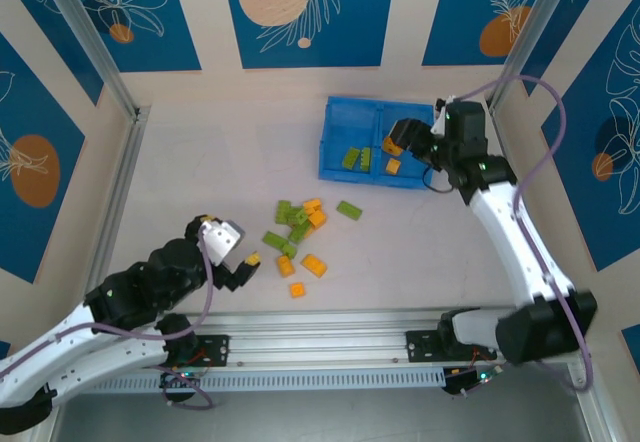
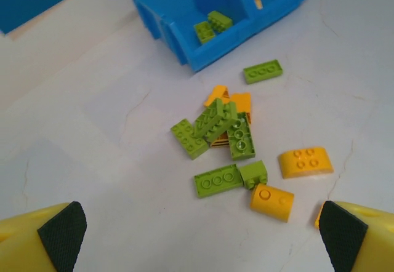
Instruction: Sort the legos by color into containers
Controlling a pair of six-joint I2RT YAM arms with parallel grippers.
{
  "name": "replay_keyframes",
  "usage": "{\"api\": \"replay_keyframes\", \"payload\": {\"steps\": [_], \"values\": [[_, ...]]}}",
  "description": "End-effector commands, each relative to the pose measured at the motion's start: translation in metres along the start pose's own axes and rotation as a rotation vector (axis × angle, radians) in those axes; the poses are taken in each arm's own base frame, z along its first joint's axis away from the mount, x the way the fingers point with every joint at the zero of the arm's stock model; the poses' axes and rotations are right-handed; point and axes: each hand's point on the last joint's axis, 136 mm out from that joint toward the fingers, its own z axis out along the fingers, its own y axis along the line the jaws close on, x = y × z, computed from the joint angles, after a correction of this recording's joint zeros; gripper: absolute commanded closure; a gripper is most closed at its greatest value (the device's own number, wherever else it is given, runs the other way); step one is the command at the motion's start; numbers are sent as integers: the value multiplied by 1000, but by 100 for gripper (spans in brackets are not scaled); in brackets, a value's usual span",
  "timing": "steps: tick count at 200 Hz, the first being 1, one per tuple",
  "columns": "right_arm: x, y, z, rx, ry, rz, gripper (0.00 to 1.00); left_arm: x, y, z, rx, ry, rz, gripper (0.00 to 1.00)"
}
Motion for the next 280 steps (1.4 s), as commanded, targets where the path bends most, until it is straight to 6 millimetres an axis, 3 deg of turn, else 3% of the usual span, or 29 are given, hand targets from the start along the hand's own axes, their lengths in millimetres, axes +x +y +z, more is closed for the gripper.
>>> {"api": "replay_keyframes", "payload": {"steps": [1, 20, 50, 80, 110, 146, 181, 208, 254, 280], "values": [[62, 25, -30, -134, 144, -61, 32, -10, 20, 12, -153, 39, -248, 0], [109, 26, -53, -160, 228, -79, 29, -7, 21, 31, -231, 116, -323, 0], [180, 13, -66, -178, 407, -35, 21, -10, 5, 70, -226, 206, -343, 0], [218, -5, -67, -131, 523, -16, 16, 4, -3, 111, -204, 304, -416, 3], [217, -8, -65, -111, 508, -12, 15, 57, 5, 146, -212, 460, -665, 12], [207, -6, -62, -98, 470, -30, 14, 98, 13, 159, -289, 557, -835, 23], [209, -5, -58, -94, 489, -29, 14, 123, 1, 178, -300, 656, -931, 25], [212, -8, -58, -85, 498, -24, 13, 132, -9, 193, -281, 708, -955, 21], [215, -14, -63, -72, 492, -13, 13, 153, -20, 201, -292, 820, -964, 16], [216, -15, -64, -71, 491, -6, 13, 173, -25, 200, -310, 875, -964, 24]]}}
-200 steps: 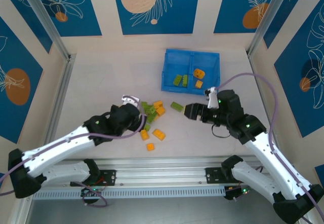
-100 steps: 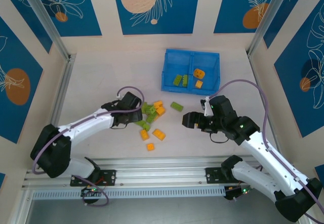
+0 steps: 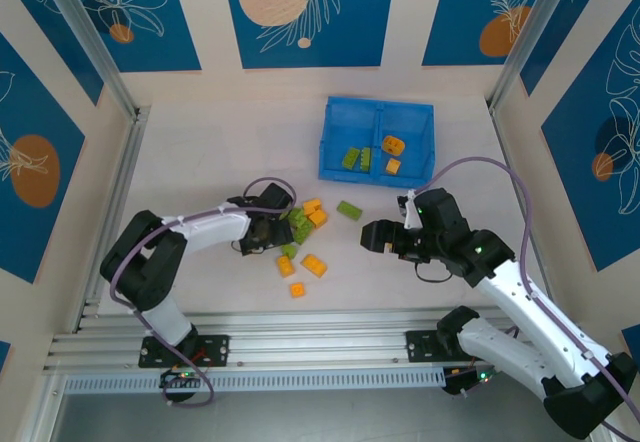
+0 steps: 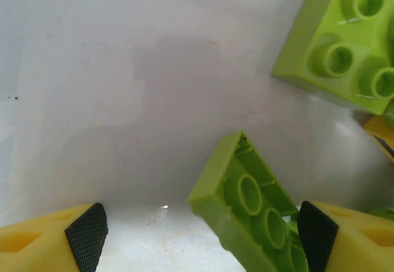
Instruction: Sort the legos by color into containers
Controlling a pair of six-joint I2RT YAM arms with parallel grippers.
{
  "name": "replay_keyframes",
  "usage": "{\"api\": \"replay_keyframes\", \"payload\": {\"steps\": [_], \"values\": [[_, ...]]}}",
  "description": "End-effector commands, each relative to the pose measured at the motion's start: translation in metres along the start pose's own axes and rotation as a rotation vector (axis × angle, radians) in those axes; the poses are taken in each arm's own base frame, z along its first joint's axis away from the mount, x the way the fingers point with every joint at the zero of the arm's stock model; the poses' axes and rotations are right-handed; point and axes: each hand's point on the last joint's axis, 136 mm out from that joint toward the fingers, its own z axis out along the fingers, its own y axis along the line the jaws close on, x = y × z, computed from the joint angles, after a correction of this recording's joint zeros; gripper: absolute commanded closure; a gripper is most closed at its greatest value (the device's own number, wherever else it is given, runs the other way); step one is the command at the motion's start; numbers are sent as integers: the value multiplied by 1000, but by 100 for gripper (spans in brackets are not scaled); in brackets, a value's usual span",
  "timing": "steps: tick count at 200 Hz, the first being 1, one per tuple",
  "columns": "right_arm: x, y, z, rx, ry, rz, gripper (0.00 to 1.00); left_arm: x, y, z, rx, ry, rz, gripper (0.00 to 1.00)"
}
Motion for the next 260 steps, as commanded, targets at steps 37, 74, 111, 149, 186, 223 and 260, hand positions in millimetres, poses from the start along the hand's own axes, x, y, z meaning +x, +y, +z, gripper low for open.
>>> {"api": "replay_keyframes", "payload": {"steps": [37, 74, 111, 149, 186, 223, 260], "values": [[6, -4, -2, 13, 6, 21, 13, 20, 18, 21, -50, 69, -36, 49], [4, -3, -2, 14, -2, 24, 13, 17, 22, 13, -40, 34, -19, 71], [8, 8, -3, -39, 20, -10, 13, 6, 13, -14, 22, -18, 16, 89], [11, 33, -7, -154, 45, -62, 12, -17, -21, -91, 189, -142, 113, 94], [-1, 43, -14, -173, -19, -72, 12, -46, -95, -172, 372, -298, 292, 93], [-7, 31, -22, -120, -93, -38, 12, -93, -177, -186, 397, -415, 460, 93], [1, 21, -30, -91, -93, -16, 12, -160, -230, -146, 201, -502, 539, 93]]}}
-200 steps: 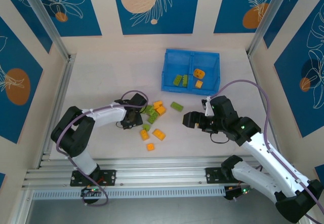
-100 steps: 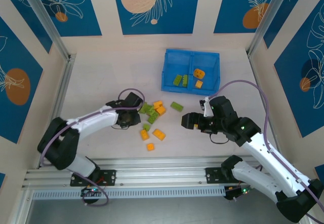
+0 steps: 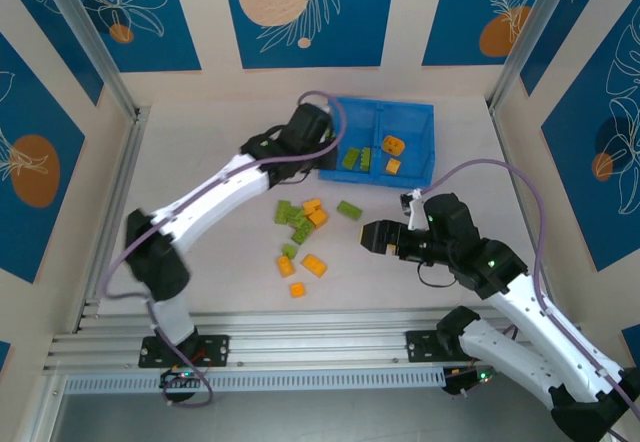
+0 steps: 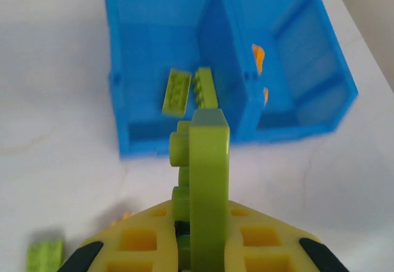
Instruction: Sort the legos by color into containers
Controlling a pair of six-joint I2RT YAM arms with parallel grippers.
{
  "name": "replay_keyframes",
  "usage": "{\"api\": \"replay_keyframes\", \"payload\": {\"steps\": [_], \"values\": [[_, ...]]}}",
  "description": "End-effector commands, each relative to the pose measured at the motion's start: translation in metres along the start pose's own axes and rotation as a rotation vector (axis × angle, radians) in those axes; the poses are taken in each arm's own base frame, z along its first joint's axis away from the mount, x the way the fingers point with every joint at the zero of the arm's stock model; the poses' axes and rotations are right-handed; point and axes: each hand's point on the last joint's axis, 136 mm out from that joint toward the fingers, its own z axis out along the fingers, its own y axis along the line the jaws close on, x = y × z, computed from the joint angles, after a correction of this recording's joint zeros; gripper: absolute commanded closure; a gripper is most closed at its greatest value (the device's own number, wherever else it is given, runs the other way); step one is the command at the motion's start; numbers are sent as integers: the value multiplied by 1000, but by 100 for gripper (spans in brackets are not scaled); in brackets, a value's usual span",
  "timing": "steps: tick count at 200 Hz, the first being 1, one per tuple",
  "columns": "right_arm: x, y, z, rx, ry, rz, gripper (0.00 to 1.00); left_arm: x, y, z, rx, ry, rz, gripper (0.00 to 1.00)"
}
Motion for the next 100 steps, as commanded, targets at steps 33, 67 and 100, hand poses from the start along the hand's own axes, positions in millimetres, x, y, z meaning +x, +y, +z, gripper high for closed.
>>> {"api": "replay_keyframes", "payload": {"steps": [33, 67, 100], "values": [[6, -11, -20, 49, -35, 26, 12, -37, 9, 115, -172, -22, 164, 92], [5, -9, -25, 53, -41, 5, 12, -43, 9, 156, -173, -94, 155, 80], [4, -7, -32, 62, -48, -11, 12, -41, 8, 165, -159, -104, 115, 63]]}}
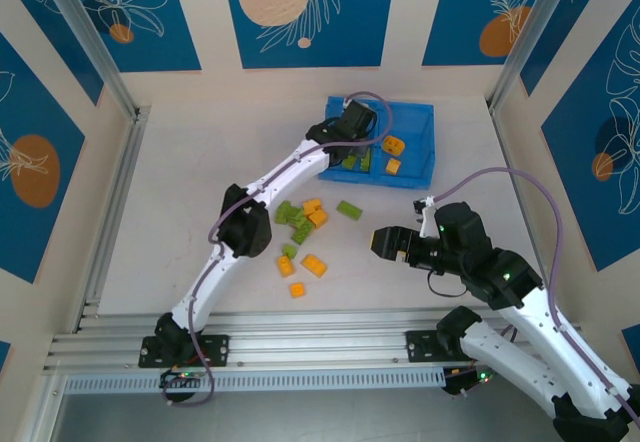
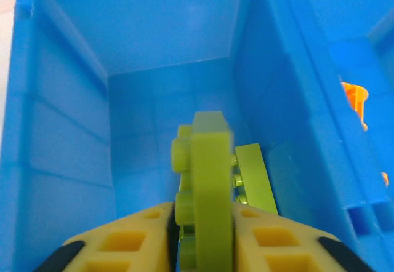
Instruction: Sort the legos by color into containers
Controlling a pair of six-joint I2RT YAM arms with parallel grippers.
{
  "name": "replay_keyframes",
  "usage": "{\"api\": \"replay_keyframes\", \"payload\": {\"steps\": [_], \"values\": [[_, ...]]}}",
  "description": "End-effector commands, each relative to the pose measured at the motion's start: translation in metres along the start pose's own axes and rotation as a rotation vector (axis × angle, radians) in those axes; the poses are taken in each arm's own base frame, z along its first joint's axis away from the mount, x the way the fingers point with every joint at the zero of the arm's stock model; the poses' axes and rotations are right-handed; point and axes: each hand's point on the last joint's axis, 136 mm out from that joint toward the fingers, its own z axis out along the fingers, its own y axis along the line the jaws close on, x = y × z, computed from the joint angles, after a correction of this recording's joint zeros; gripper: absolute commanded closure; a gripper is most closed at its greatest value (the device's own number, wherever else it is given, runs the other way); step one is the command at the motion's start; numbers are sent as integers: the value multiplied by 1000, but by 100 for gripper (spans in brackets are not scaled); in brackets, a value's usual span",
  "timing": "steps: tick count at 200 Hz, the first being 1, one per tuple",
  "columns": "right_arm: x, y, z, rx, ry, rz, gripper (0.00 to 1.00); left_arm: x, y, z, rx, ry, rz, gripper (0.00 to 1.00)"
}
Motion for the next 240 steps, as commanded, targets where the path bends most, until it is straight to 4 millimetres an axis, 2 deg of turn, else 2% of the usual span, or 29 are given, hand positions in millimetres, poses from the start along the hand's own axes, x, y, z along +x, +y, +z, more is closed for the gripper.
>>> {"api": "replay_keyframes", "payload": {"steps": [1, 19, 41, 68, 80, 96, 116, 129, 143, 176, 190, 214, 240], "values": [[-3, 6, -13, 2, -18, -30, 12, -33, 4, -10, 4, -97, -48, 62], [-4, 7, -14, -4, -19, -30, 12, -39, 3, -20, 22, -101, -65, 50], [-4, 8, -14, -5, -21, -25, 12, -56, 1, -51, 49, -120, -81, 51], [-6, 6, -14, 7, -29, -21, 12, -73, -3, -121, 100, -139, -85, 56], [-6, 4, -12, 15, -31, -26, 12, -70, -9, -156, 139, -153, -56, 56], [-4, 3, -6, 16, -18, -40, 13, -55, -18, -204, 200, -198, 3, 57], [-1, 3, 7, 14, 9, -71, 12, -21, -26, -262, 279, -264, 107, 58], [2, 5, 21, 4, 37, -99, 13, 13, -26, -288, 346, -280, 159, 59], [6, 7, 36, 3, 65, -129, 13, 54, -21, -306, 426, -277, 195, 58], [22, 11, 77, 21, 130, -279, 12, 148, 6, -322, 524, -187, 253, 50], [35, 12, 98, 38, 189, -359, 12, 183, 23, -319, 516, -130, 271, 48], [47, 7, 131, 113, 252, -463, 10, 225, 49, -316, 486, -74, 244, 46], [57, 1, 166, 164, 315, -546, 9, 252, 76, -316, 424, -50, 204, 44]]}}
